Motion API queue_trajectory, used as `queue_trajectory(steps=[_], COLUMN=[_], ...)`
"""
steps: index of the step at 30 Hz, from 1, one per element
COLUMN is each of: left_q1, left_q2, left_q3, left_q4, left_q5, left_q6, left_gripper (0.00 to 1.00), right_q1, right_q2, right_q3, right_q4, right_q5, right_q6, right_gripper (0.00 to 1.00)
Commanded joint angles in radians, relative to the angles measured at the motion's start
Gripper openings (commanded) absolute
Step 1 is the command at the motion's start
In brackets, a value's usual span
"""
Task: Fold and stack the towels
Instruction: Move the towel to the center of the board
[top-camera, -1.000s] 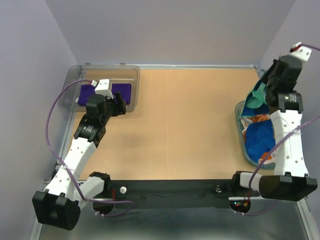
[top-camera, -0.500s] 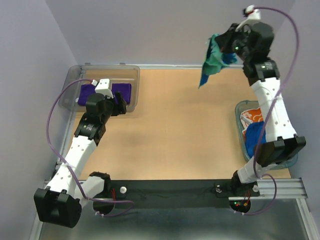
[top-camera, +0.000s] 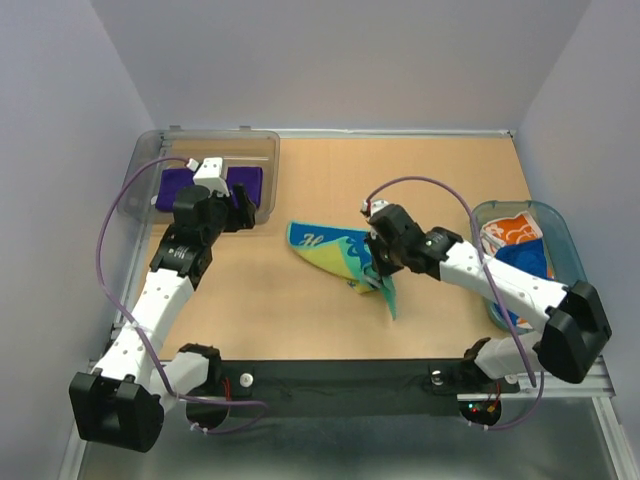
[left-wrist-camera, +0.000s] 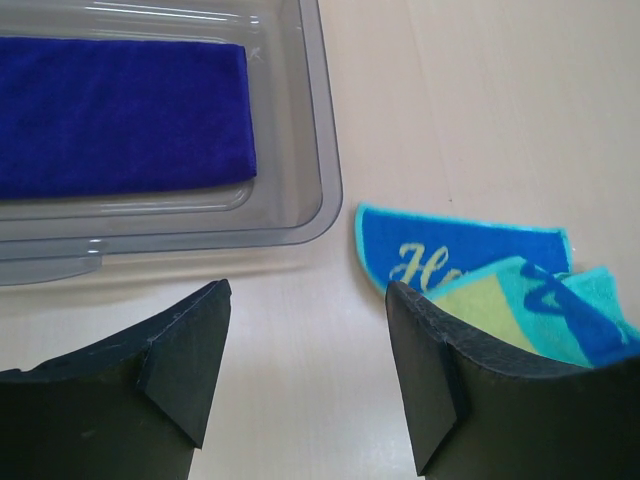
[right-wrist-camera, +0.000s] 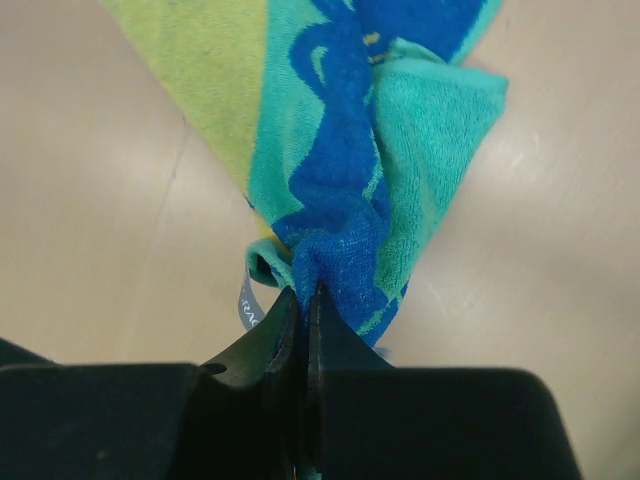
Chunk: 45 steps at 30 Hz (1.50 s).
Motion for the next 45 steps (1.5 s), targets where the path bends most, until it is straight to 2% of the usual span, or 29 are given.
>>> queue_trajectory(steps=[1,5,9,10,13,16,18,22,26,28,32,36,37,38,39,41,42,44,45], left_q1=[0.003,0.003,0.003,0.003,0.003,0.002,0.002,0.002,0.002,0.002,0.002,0.000,-0.001,-0.004,-0.006,-0.010,-0.010,-0.012,-0.012], left_q2=[0.001,0.005,0.005,0.005,0.009,0.009,0.009,0.012,0.031,0.038,0.054,0.071,0.076,0.081,0.090,0.100,0.105,0.105,0.105], left_q3=[0.014,0.010,0.005,0.007,0.005,0.006,0.007,0.007,0.010,0.013,0.016,0.017,0.017,0.019,0.022,0.025,0.026,0.028,0.028], left_q4=[0.053,0.053,0.051,0.048,0.042,0.036,0.036,0.035,0.033,0.030,0.025,0.024,0.024,0.024,0.024,0.022,0.021,0.021,0.021], left_q5=[0.054,0.049,0.042,0.042,0.028,0.020,0.020,0.035,0.068,0.080,0.103,0.143,0.143,0.155,0.158,0.173,0.175,0.174,0.160], left_q6=[0.014,0.015,0.015,0.015,0.019,0.020,0.020,0.019,0.019,0.019,0.023,0.028,0.031,0.031,0.034,0.035,0.035,0.034,0.034], left_gripper=[0.75,0.75,0.75,0.75,0.75,0.75,0.75,0.75,0.75,0.75,0.75,0.75,0.75,0.75,0.75,0.75,0.75,0.75,0.75], right_q1=[0.034,0.038,0.040,0.040,0.038,0.037,0.038,0.037,0.038,0.038,0.040,0.054,0.054,0.061,0.064,0.064,0.066,0.067,0.066], right_q2=[-0.082,-0.068,0.030,0.070,0.107,0.106,0.074,-0.054,-0.178,-0.201,-0.189,-0.175,-0.175,-0.175,-0.171,-0.169,-0.171,-0.183,-0.180], right_q3=[-0.025,0.070,0.362,0.486,0.674,0.723,0.699,0.477,0.203,0.135,0.007,-0.091,-0.103,-0.109,-0.114,-0.099,-0.061,0.031,0.065], right_q4=[-0.041,-0.009,-0.003,0.010,0.065,0.154,0.157,0.154,0.021,-0.045,-0.243,-0.315,-0.315,-0.323,-0.325,-0.331,-0.332,-0.331,-0.326], right_q5=[0.070,0.101,0.254,0.374,0.603,0.769,0.817,0.842,0.768,0.710,0.465,0.255,0.254,0.195,0.162,0.071,0.049,0.029,0.035], right_q6=[0.150,0.086,-0.035,-0.074,-0.114,-0.163,-0.168,-0.108,0.064,0.122,0.318,0.388,0.394,0.394,0.380,0.344,0.330,0.291,0.276], right_gripper=[0.01,0.01,0.01,0.01,0.01,0.01,0.01,0.01,0.01,0.01,0.01,0.02,0.05,0.09,0.22,0.36,0.49,0.60,0.61])
